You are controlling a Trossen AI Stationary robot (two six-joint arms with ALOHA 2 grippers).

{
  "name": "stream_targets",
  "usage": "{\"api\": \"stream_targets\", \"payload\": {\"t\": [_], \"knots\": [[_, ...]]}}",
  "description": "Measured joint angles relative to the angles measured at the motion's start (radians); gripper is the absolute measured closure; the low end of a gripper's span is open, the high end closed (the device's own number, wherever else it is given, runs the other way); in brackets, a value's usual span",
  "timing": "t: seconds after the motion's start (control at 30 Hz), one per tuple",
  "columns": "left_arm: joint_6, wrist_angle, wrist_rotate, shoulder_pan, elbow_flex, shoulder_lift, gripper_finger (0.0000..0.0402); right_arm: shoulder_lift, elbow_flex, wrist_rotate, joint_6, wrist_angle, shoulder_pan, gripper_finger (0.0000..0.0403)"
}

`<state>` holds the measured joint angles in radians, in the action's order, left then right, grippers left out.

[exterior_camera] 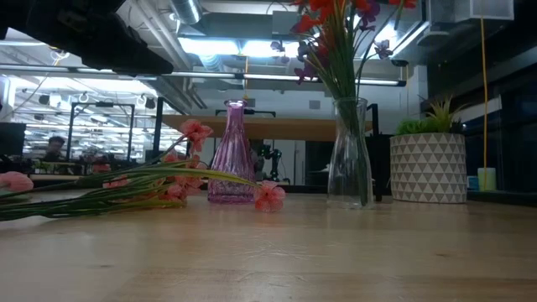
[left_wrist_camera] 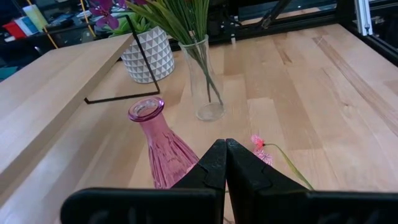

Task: Pick and place flowers into a vace then onto a shelf
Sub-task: Put the white flower into the transparent vase

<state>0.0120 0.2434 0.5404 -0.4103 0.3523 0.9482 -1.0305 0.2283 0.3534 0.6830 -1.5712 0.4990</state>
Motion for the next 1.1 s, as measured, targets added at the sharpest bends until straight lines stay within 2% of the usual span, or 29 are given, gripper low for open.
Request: {"api": "stream_targets", "payload": {"t": [0.07,0.2,0.43,0.6,0.83,1.1], "knots": [[0.000,0.000,0.000,0.000,0.000,0.000,0.0398,0.009,0.001,-0.017,0.000,-0.001,-0.006,0.0403],[-0.021,0.000,0.001,0.000,0.000,0.000,0.0398,0.030,0.016,-0.124,-0.023,0.000,-0.020,0.0403],[-0.026,0.008,0.002,0.000,0.000,0.000,0.0398,0.035,0.087,-0.129,0.002,-0.001,-0.074,0.0403],[-0.024,0.008,-0.001,0.000,0.000,0.000,0.0398,0.034,0.094,-0.041,-0.050,0.020,-0.133,0.0403],[-0.024,0.008,-0.002,0.000,0.000,0.000,0.0398,0.034,0.093,-0.032,-0.159,0.099,-0.201,0.0403],[0.000,0.008,-0.009,0.000,0.000,0.000,0.0398,0.033,0.092,0.012,-0.279,0.243,-0.221,0.0403]]}}
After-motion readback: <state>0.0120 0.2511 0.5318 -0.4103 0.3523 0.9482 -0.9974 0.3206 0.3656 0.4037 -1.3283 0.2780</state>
